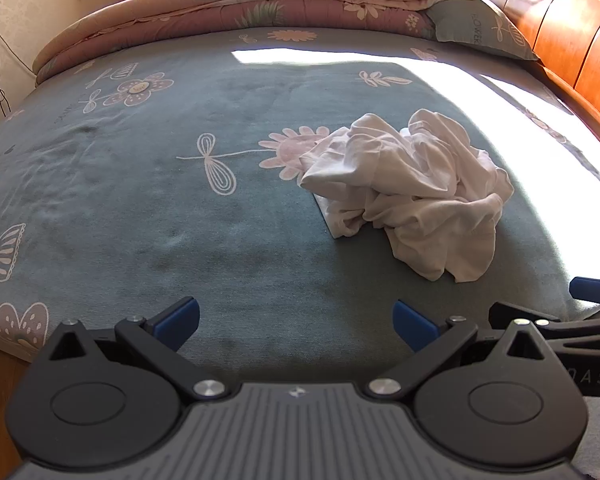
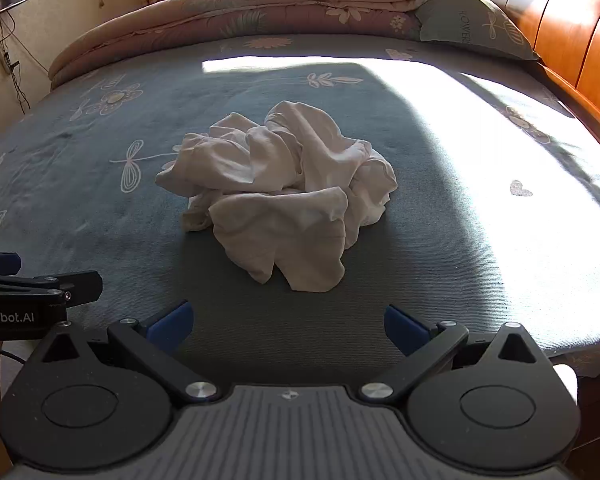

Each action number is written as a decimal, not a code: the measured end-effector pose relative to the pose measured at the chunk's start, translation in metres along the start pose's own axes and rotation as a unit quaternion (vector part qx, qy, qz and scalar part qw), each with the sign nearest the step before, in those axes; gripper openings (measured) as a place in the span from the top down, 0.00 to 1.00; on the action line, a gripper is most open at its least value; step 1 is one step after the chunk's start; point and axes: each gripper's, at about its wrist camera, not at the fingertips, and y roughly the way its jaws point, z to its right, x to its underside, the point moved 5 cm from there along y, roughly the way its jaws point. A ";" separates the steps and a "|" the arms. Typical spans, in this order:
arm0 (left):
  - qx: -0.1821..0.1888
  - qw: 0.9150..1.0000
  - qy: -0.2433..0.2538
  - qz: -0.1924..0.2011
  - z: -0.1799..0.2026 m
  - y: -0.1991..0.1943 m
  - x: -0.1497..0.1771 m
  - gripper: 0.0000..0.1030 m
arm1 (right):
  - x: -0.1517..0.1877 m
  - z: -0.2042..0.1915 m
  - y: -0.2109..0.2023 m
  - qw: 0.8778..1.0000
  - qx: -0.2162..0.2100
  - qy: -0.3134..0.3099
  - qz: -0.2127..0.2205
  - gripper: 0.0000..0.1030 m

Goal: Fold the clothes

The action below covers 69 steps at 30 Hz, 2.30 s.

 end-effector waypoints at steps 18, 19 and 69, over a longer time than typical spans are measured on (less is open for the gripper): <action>0.002 1.000 0.002 -0.002 0.001 0.001 -0.001 0.01 | 0.000 0.001 0.000 1.000 -0.002 0.002 0.000 0.00; 0.003 1.000 0.003 -0.002 0.001 0.001 -0.001 0.01 | 0.000 0.001 0.000 1.000 -0.003 0.003 0.000 0.00; -0.009 0.999 0.001 -0.045 -0.017 0.082 -0.060 0.01 | -0.091 0.003 0.066 0.984 -0.178 -0.013 0.008 0.00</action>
